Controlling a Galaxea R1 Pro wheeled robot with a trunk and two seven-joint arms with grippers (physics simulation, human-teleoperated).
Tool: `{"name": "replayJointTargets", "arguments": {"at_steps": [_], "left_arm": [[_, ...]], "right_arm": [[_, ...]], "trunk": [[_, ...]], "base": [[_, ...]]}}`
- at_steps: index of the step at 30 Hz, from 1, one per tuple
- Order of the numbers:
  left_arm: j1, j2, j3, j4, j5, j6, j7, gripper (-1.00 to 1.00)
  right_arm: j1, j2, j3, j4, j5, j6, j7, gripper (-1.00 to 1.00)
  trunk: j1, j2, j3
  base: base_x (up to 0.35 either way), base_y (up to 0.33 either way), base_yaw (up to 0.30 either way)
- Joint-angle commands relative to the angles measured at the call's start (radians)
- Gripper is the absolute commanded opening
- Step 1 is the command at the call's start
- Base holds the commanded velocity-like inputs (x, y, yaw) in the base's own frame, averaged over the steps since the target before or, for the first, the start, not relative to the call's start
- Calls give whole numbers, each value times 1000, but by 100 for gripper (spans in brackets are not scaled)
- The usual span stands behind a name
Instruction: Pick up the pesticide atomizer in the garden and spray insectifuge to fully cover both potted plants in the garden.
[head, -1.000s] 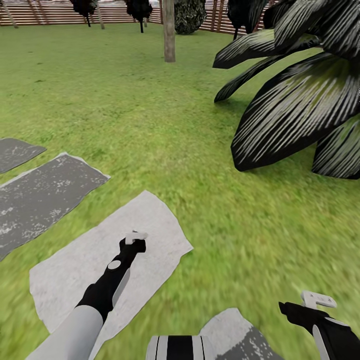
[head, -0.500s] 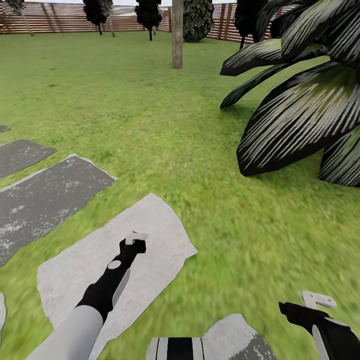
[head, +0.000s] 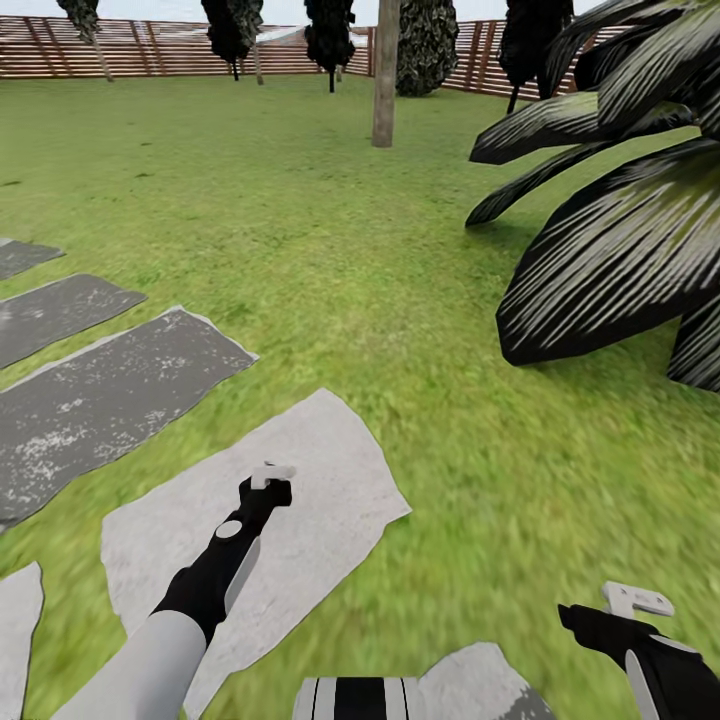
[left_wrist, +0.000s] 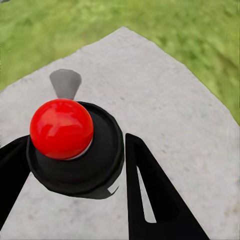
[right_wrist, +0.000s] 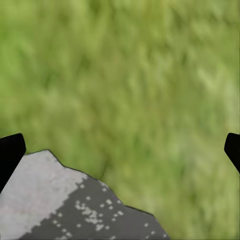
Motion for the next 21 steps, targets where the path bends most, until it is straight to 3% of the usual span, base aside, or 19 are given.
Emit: {"name": "replayJointTargets", "arguments": {"at_steps": [1,7,21], "left_arm": [[0,0,-1,0,1,-3,0,-100],[0,0,-1,0,1,-3,0,-100],[0,0,-2,1,1,-3,0,-100]], "right_arm": [[0,1,0,-1,2,5,1,100],[0,2,-1,-1,2,5,0,100],[0,3,2,-1,2,5,0,100]], "trunk": [[0,0,-1],[0,0,2],[0,0,12]], "base": [[0,0,21],[0,0,101],[0,0,232]]}}
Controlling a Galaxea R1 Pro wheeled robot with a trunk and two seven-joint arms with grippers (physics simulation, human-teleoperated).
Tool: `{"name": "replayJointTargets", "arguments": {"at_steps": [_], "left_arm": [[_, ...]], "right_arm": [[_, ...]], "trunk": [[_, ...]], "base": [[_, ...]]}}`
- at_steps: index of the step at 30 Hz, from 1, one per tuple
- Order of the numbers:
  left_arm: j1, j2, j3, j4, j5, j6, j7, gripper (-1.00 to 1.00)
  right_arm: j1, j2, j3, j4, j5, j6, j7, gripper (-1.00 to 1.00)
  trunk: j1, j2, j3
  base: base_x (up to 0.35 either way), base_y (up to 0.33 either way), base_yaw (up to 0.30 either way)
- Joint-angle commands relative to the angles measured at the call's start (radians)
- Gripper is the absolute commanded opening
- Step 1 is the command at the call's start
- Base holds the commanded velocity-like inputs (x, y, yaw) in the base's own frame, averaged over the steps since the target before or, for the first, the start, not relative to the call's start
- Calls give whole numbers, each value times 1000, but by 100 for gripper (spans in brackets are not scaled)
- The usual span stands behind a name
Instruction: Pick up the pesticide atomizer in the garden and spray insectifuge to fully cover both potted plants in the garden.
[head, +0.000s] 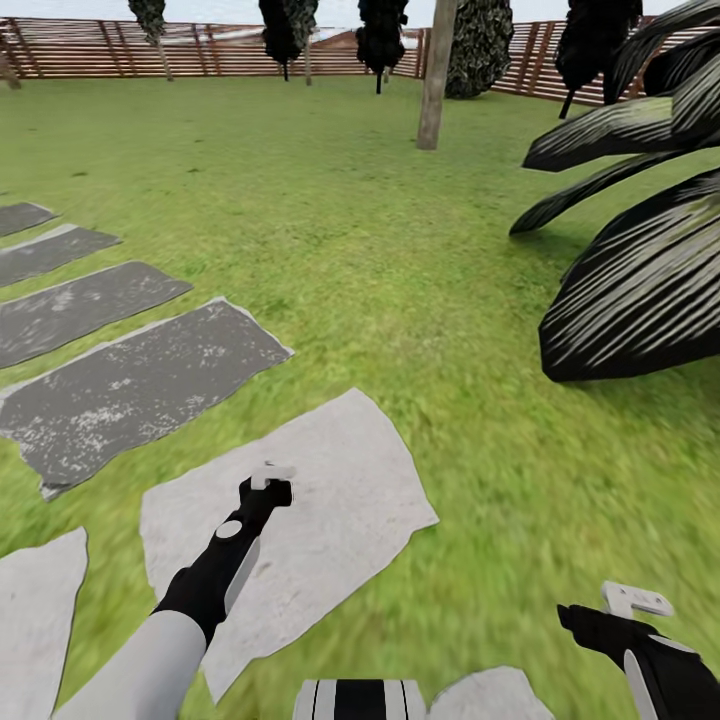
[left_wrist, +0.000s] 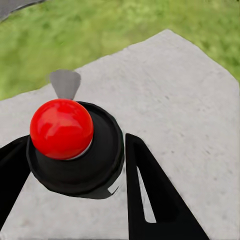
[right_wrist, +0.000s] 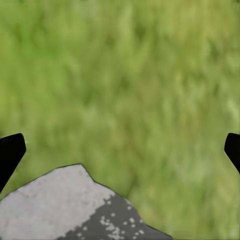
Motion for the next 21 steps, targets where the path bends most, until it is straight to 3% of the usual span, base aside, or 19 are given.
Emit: {"name": "replayJointTargets", "arguments": {"at_steps": [1,21], "left_arm": [[-1,0,-1,1,1,-3,0,-100],[-1,0,-2,1,1,-2,0,-100]], "right_arm": [[0,0,0,-1,1,5,1,100],[0,1,1,-1,1,5,1,100]], "trunk": [[0,0,0],[0,0,15]], "base": [[0,0,240],[0,0,240]]}}
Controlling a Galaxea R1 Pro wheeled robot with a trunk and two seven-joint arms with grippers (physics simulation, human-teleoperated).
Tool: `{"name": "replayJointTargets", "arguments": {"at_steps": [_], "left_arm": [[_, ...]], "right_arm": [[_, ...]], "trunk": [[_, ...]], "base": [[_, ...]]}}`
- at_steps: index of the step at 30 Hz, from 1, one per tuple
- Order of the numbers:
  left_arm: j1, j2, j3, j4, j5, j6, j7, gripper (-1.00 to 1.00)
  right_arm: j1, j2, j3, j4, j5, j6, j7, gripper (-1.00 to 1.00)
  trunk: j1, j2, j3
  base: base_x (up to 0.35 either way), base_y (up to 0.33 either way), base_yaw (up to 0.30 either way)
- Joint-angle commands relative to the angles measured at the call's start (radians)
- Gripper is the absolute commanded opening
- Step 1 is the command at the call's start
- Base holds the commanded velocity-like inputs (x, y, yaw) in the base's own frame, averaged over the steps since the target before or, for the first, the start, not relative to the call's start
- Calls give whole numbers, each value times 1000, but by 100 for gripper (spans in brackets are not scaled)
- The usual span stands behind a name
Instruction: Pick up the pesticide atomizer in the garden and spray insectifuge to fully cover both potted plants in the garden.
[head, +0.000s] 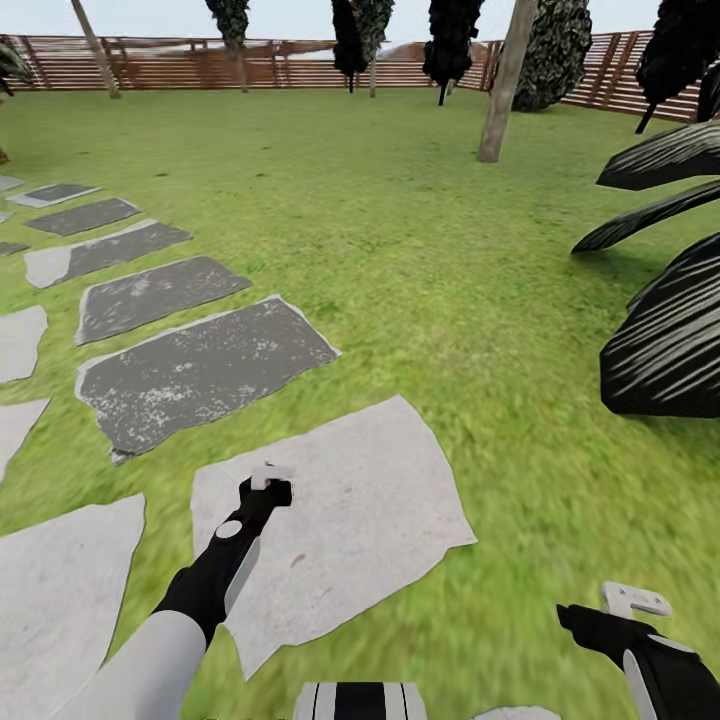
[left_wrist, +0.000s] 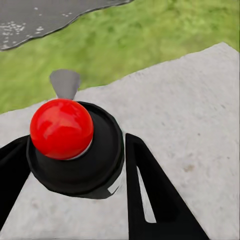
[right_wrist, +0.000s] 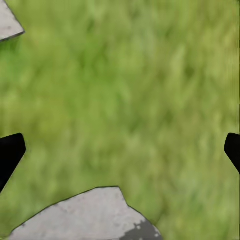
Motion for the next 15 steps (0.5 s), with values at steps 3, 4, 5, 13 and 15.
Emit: {"name": "replayJointTargets", "arguments": {"at_steps": [3,4,5,13,15], "left_arm": [[-1,0,-1,1,1,-3,0,-100],[-1,0,-1,1,1,-3,0,-100],[-1,0,-1,1,1,-3,0,-100],[-1,0,-1,1,1,-3,0,-100],[-1,0,-1,1,1,-3,0,-100]], "right_arm": [[0,0,0,-1,1,5,1,100],[0,0,0,-1,1,5,1,100],[0,0,0,-1,1,5,1,100],[0,0,0,-1,1,5,1,100],[0,0,0,-1,1,5,1,100]], "trunk": [[0,0,2],[0,0,2],[0,0,3],[0,0,10],[0,0,11]], "base": [[0,0,240],[0,0,240],[0,0,240],[0,0,240],[0,0,240]]}}
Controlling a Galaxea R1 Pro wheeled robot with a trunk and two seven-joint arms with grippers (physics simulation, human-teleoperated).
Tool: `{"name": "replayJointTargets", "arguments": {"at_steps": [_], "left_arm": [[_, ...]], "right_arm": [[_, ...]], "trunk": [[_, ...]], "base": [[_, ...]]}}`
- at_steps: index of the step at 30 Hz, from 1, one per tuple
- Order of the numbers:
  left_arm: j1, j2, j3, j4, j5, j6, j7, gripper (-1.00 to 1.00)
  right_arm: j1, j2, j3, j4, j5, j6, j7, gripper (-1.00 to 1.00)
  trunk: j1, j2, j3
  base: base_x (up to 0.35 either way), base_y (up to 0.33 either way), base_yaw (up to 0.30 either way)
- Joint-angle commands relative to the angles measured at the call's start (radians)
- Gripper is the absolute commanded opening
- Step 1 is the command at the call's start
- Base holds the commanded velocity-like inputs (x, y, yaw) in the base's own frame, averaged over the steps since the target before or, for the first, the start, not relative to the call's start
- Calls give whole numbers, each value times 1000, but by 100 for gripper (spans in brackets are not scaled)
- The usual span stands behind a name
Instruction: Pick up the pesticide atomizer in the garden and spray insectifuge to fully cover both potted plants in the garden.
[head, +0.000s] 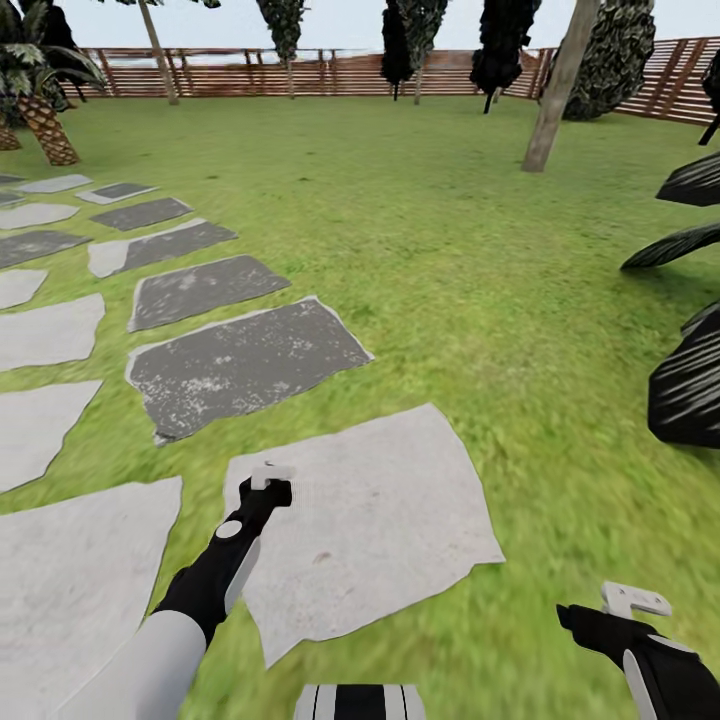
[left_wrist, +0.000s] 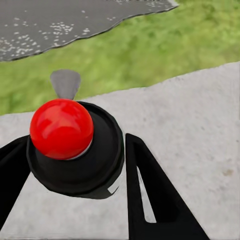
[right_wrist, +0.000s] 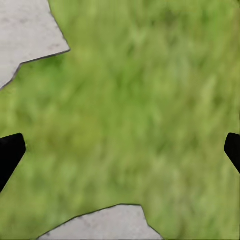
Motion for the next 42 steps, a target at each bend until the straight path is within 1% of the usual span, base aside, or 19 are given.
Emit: {"name": "replayJointTargets", "arguments": {"at_steps": [1,18,42], "left_arm": [[-1,0,-1,1,1,-3,0,-100],[-1,-5,-1,1,1,-4,0,-100],[-1,-6,-1,1,1,-3,0,-100]], "right_arm": [[0,0,0,-1,1,5,1,100],[0,-1,0,-1,1,5,1,100],[0,0,0,-1,1,5,1,100]], "trunk": [[0,0,0],[0,0,14],[0,0,33]], "base": [[0,0,240],[0,0,240],[0,0,240]]}}
